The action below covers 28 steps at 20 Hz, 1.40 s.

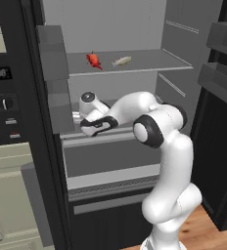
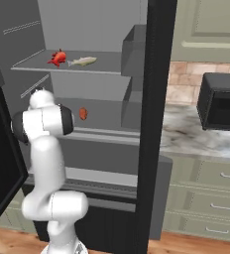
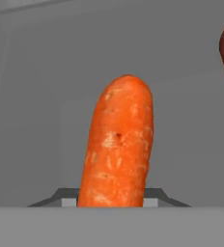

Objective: Gather the carrot and sweet potato from the fridge and place them on a tray on the dining counter. Then gather the fishs from the fridge and place them on the other tray.

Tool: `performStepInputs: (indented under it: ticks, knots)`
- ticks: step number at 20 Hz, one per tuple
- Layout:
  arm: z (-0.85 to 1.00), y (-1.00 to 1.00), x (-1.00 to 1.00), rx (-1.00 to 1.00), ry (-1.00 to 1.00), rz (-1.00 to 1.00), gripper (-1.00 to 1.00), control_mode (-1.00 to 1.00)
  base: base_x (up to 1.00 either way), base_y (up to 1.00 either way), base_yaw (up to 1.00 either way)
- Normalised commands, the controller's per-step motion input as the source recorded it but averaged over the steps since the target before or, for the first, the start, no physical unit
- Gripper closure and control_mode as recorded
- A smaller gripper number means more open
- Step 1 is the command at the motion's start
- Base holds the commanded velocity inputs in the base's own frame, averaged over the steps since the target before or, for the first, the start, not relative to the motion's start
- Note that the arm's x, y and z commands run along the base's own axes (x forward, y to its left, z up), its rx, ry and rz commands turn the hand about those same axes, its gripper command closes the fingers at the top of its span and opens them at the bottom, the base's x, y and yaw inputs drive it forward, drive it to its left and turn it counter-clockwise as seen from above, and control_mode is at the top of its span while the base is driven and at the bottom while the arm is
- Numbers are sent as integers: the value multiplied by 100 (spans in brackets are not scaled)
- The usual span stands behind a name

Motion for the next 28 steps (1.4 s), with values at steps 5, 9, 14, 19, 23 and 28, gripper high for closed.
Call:
performStepInputs:
  ticks: [5, 9, 14, 19, 23, 28]
  knots:
    - [27, -28, -60, 5, -9, -3, 100, -100, 0, 0, 0]
    - [47, -23, -49, 8, -7, -5, 100, -100, 0, 0, 0]
    - [54, -16, -51, 9, -1, -7, 100, -100, 0, 0, 0]
    - [53, -21, -63, 6, 0, -6, 100, -100, 0, 0, 0]
    - [57, -28, -63, 6, 0, -4, 100, -100, 0, 0, 0]
    - [59, -40, -55, 8, 0, -7, 100, -100, 0, 0, 0]
